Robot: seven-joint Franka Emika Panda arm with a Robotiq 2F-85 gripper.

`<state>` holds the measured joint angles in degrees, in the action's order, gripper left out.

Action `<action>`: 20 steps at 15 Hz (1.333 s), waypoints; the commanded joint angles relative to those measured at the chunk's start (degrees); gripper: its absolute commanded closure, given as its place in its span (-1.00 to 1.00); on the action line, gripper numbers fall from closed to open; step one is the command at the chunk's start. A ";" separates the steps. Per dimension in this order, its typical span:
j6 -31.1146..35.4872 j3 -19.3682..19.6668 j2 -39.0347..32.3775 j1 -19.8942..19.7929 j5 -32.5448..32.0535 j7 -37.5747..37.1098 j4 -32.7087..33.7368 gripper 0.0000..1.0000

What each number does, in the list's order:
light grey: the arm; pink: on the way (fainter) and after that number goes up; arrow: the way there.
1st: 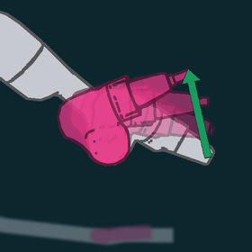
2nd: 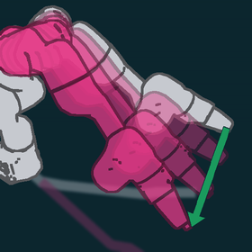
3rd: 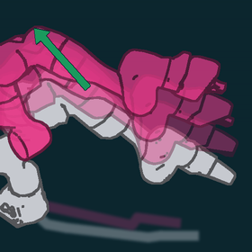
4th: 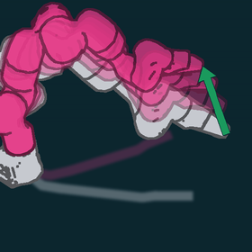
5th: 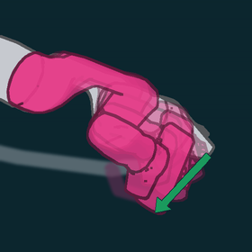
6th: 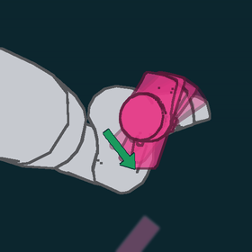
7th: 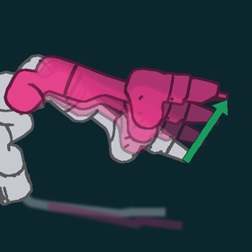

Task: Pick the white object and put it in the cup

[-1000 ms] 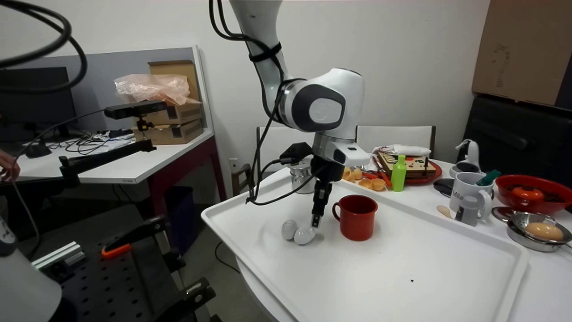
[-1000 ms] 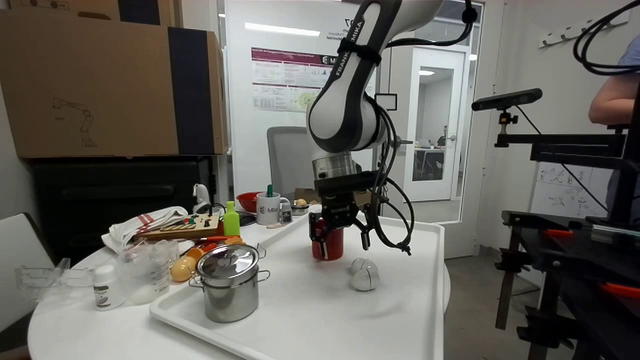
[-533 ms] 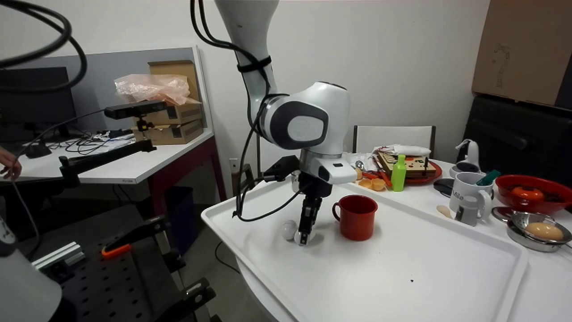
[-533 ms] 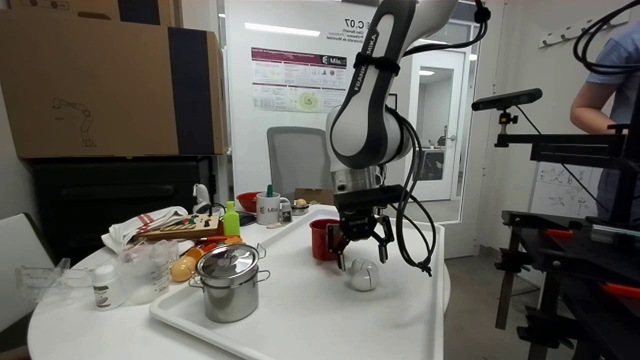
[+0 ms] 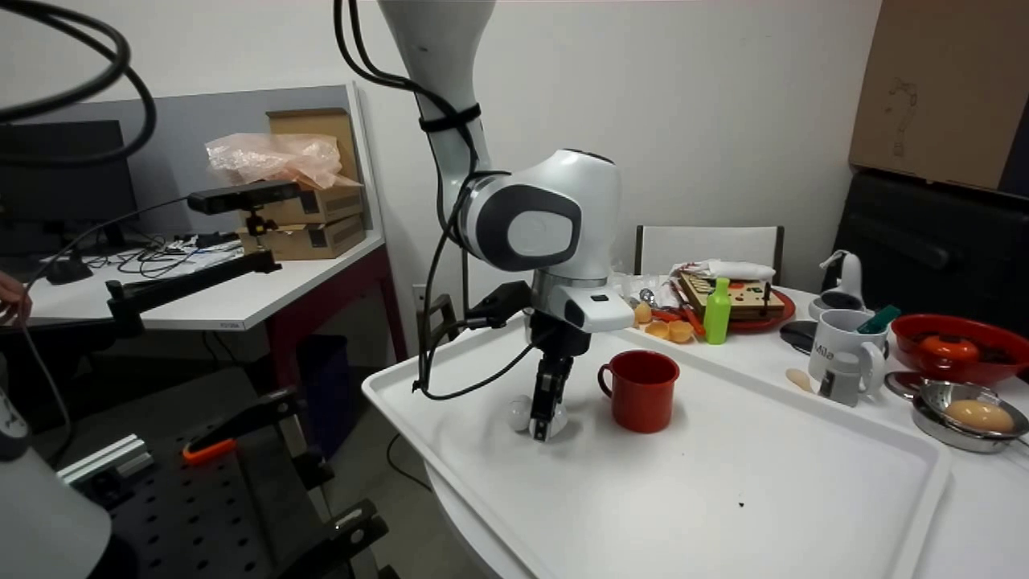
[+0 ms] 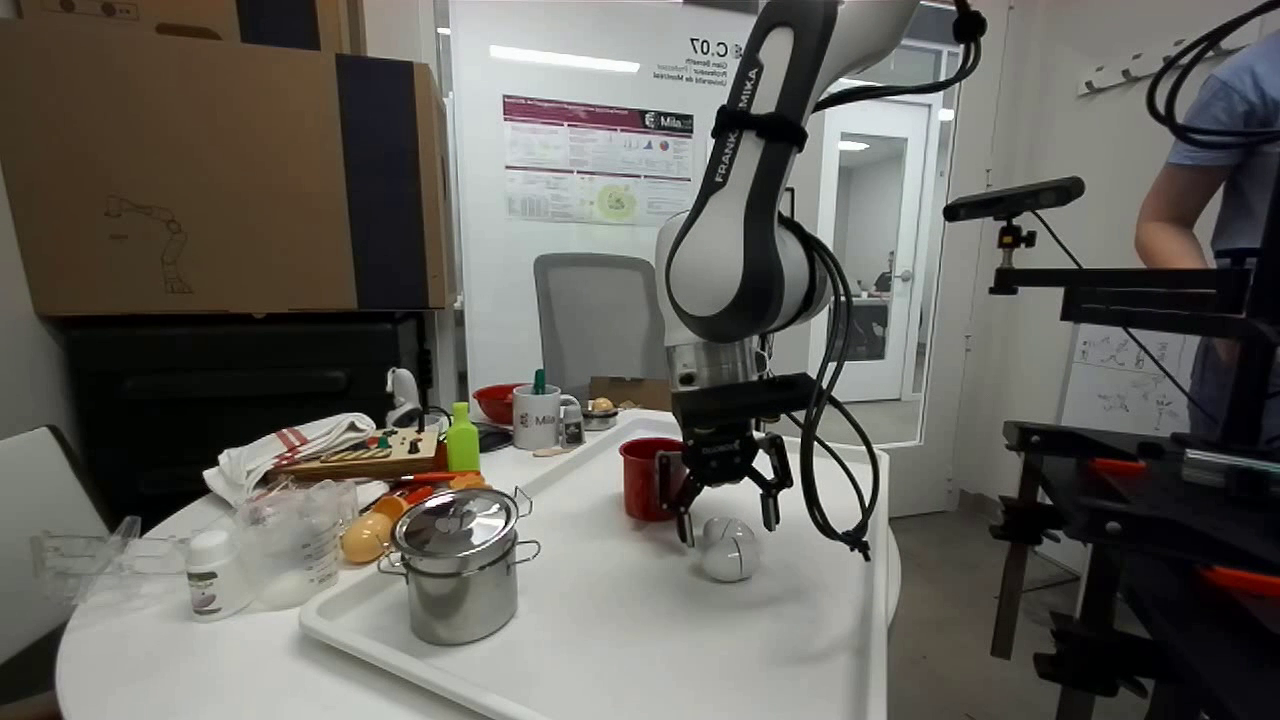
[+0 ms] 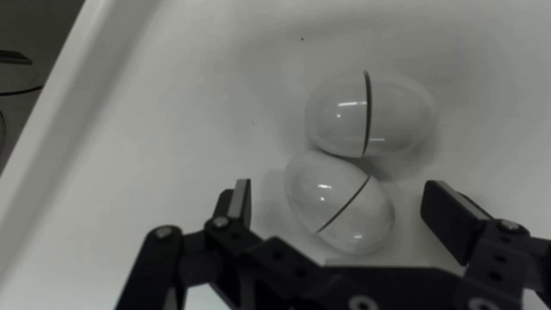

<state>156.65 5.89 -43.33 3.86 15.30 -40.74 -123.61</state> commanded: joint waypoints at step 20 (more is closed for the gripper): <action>-2.08 3.67 5.03 2.33 -1.64 2.11 -0.95 0.59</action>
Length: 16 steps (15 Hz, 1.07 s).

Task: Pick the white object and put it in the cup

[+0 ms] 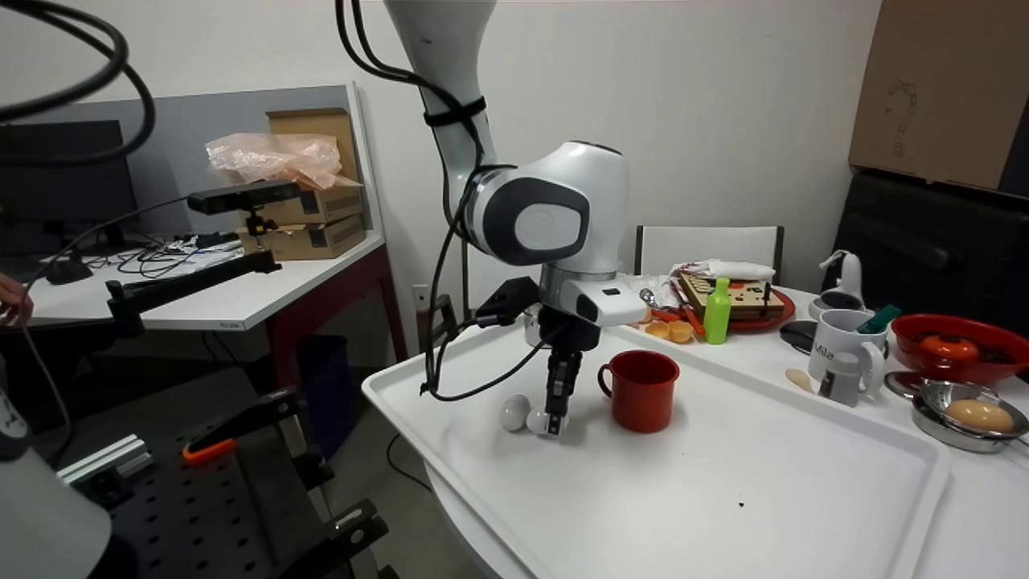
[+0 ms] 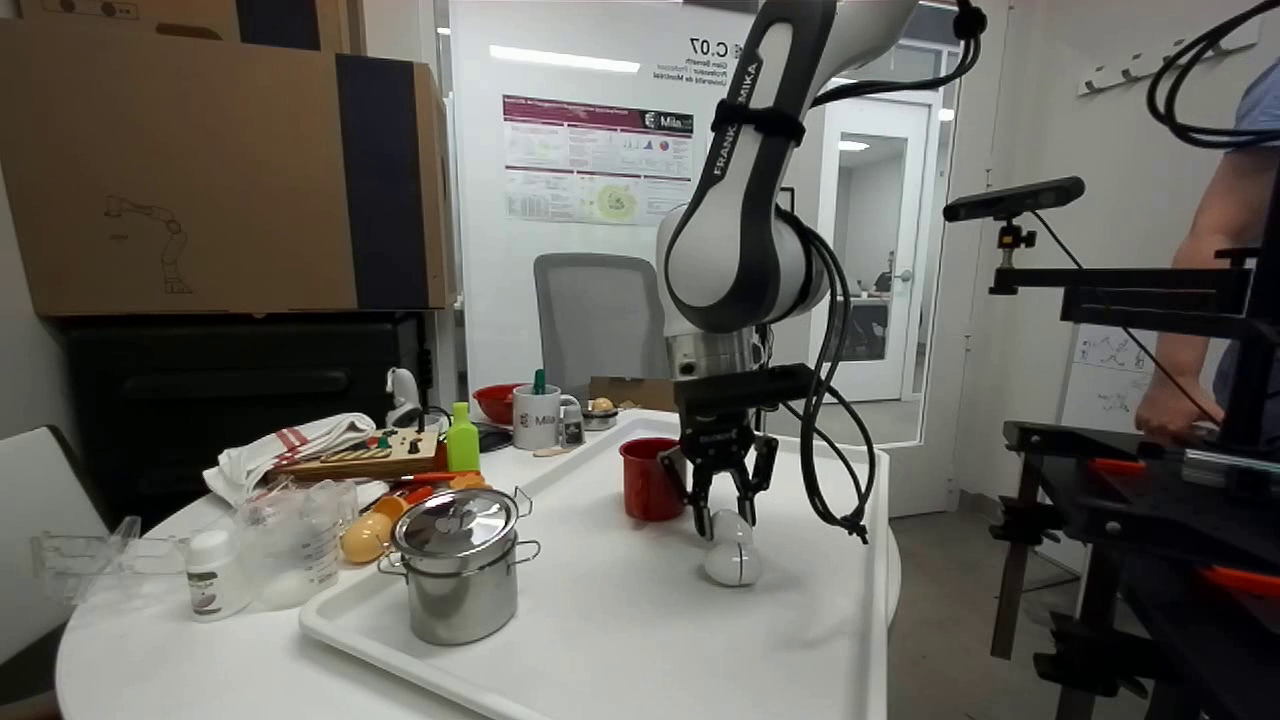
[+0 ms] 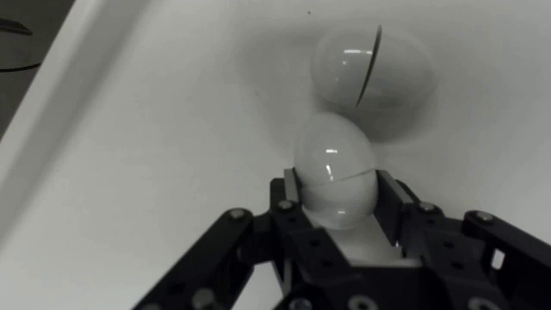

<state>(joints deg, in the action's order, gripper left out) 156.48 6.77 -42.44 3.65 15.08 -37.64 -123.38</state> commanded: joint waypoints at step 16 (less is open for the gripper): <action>-11.05 9.66 7.02 6.74 -17.11 -9.12 9.03 0.61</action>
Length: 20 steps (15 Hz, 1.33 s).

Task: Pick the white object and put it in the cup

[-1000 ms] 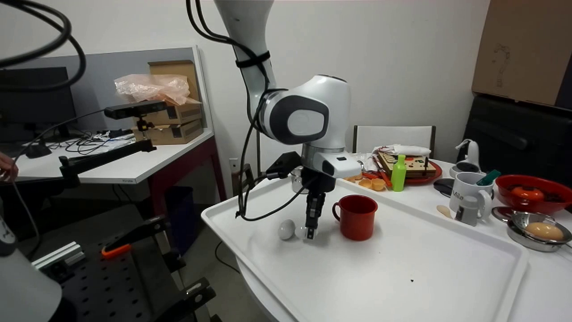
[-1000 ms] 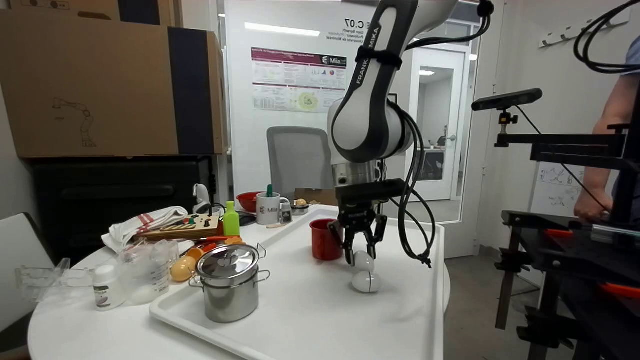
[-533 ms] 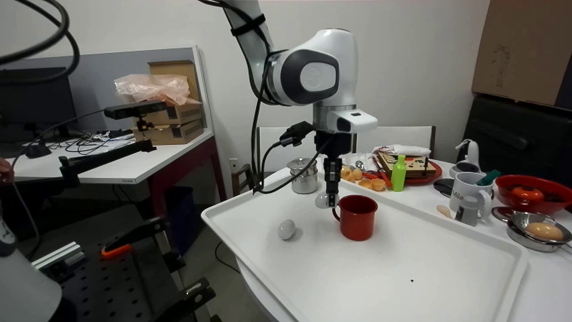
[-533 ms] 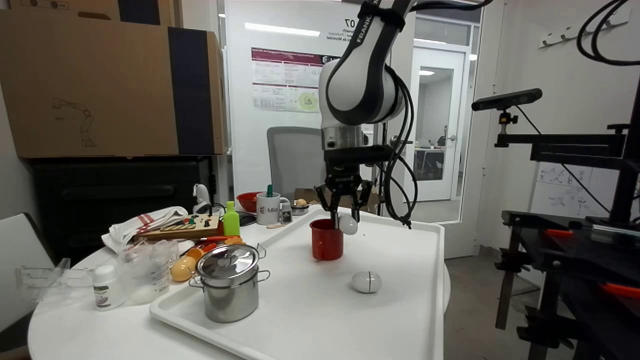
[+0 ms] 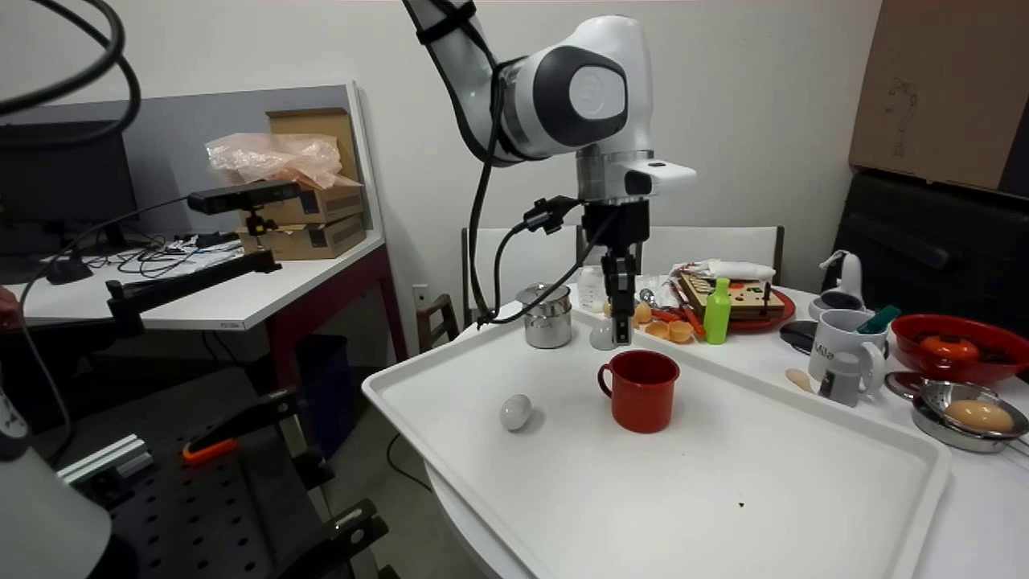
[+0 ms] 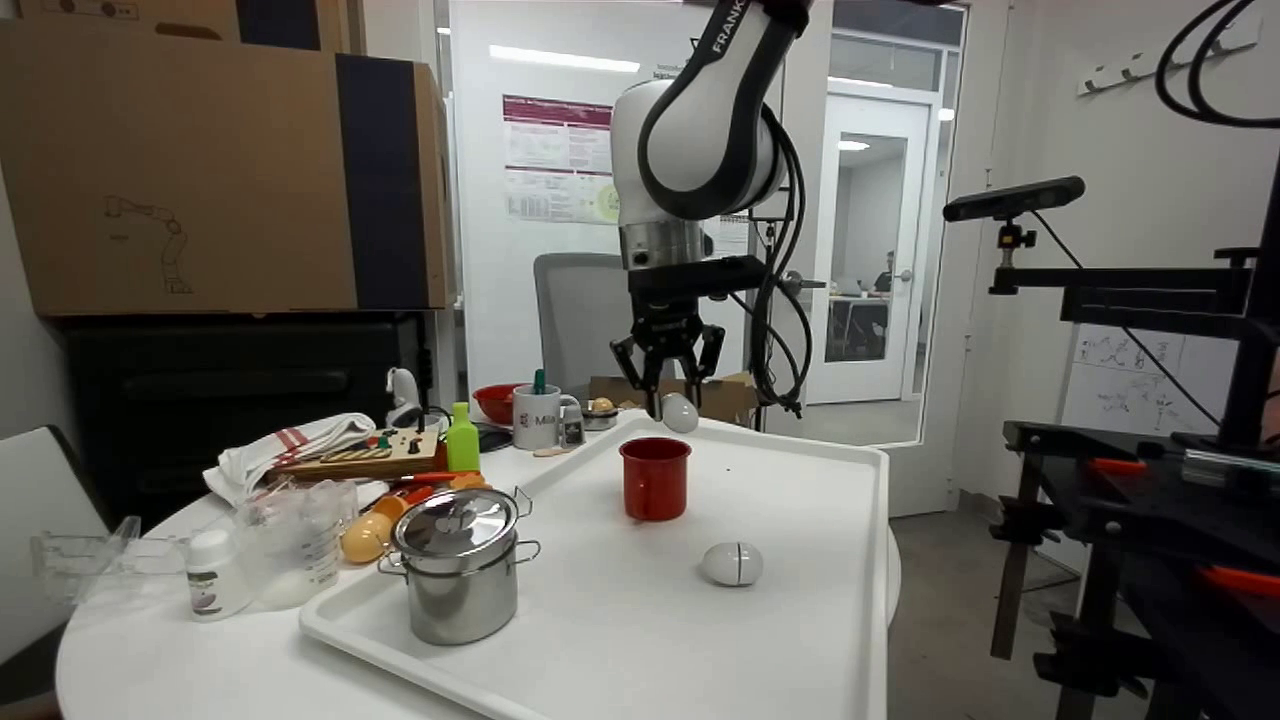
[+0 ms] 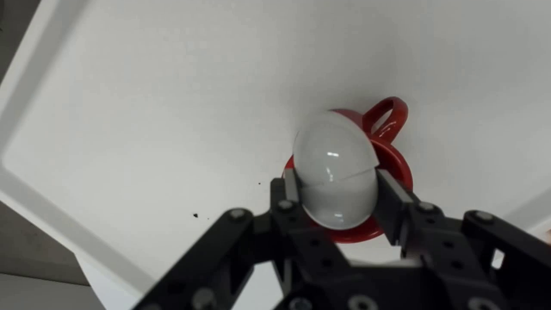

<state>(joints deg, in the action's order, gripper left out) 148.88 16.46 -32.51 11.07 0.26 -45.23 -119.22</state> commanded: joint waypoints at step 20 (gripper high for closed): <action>-16.67 -3.09 -14.76 -8.37 -1.29 2.93 25.37 -1.00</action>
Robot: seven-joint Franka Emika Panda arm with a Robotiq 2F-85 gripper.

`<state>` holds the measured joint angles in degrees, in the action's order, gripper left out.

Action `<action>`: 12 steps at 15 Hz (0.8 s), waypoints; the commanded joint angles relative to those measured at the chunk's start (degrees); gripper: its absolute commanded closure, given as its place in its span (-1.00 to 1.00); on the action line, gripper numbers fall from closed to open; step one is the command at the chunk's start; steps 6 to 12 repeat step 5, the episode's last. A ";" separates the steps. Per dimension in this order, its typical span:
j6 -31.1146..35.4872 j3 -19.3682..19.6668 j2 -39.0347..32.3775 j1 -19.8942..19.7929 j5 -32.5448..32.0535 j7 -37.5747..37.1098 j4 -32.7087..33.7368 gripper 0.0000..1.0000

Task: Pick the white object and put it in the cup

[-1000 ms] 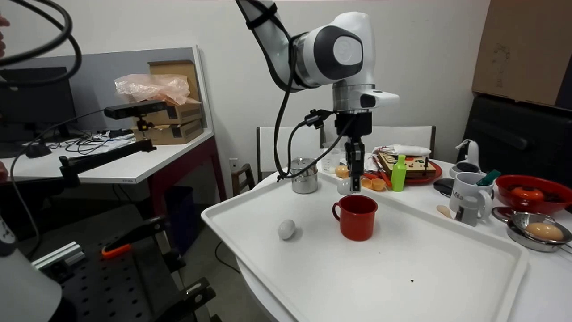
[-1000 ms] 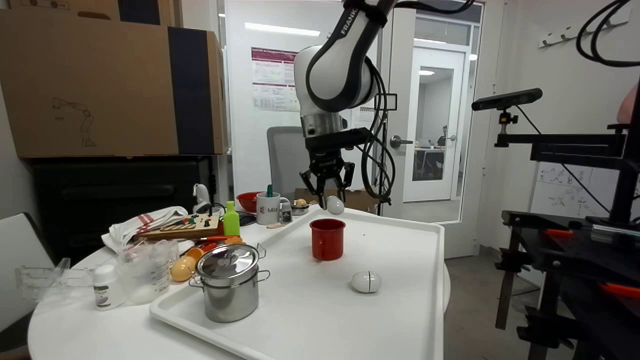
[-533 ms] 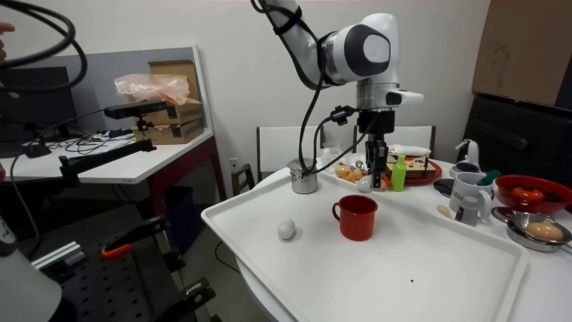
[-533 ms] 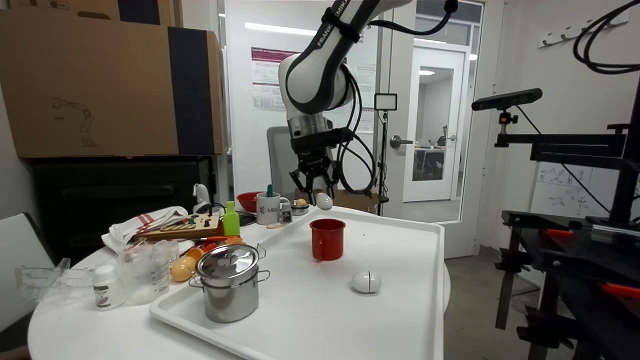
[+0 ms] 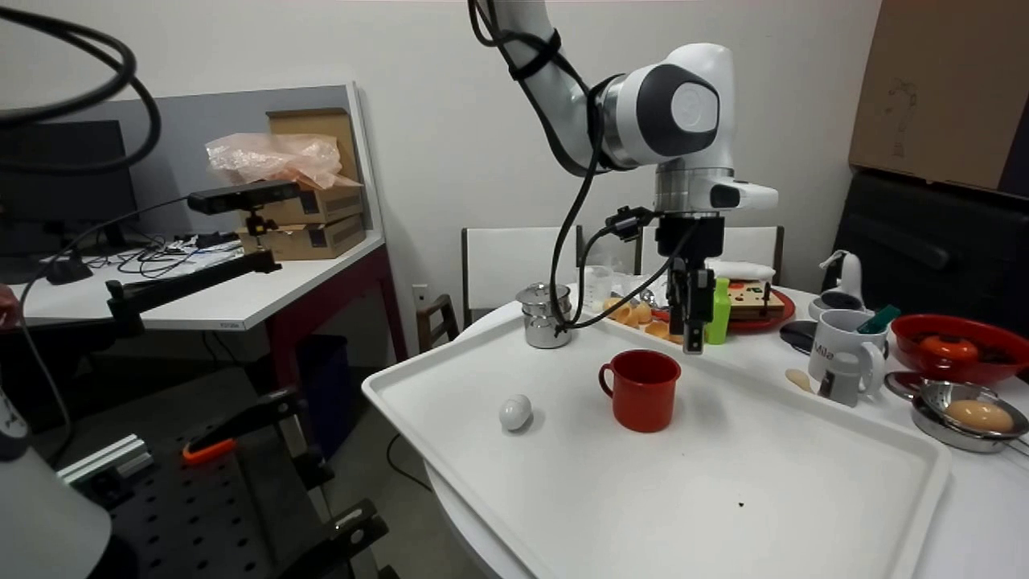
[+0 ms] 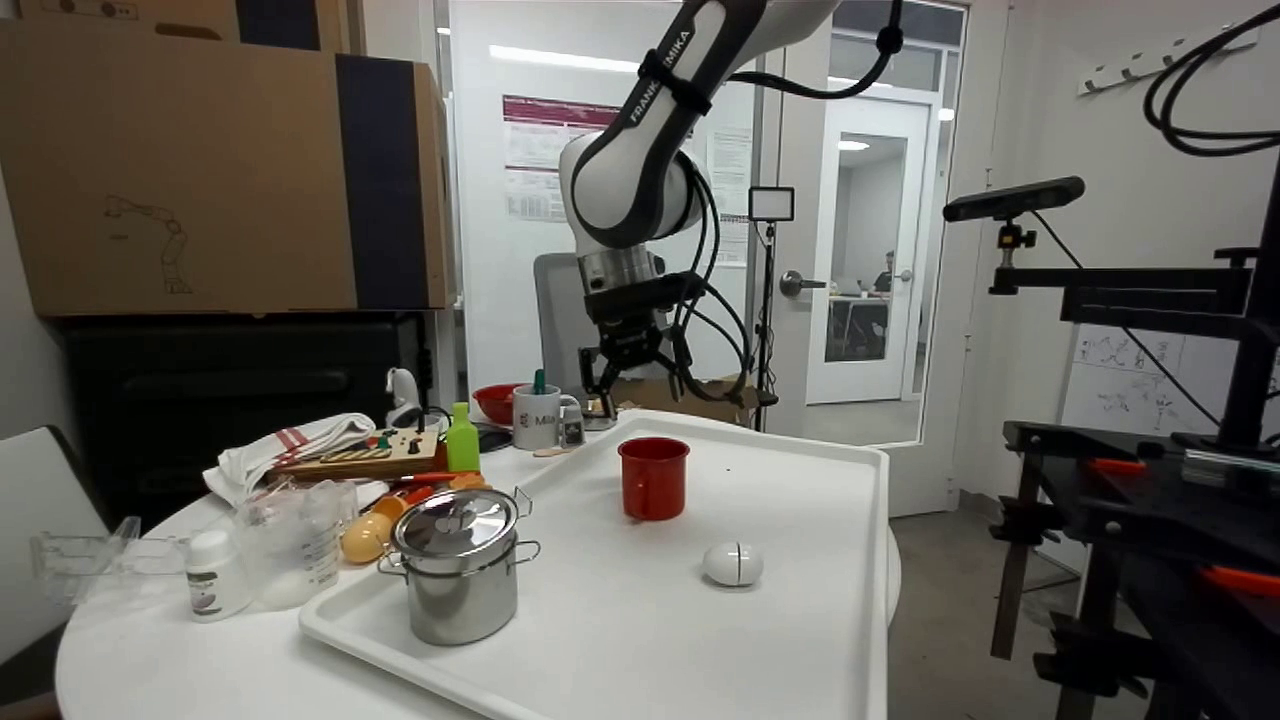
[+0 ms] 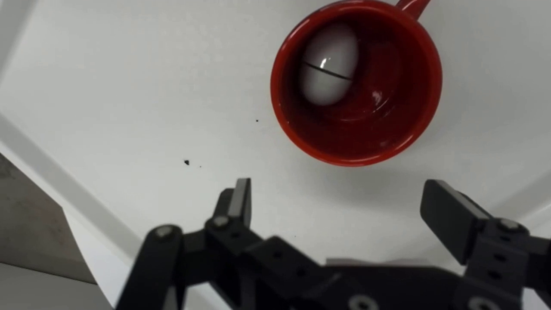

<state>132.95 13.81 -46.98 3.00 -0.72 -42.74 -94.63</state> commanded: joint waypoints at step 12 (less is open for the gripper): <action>-0.16 -0.50 -0.12 -0.17 -0.17 -0.06 0.23 -1.00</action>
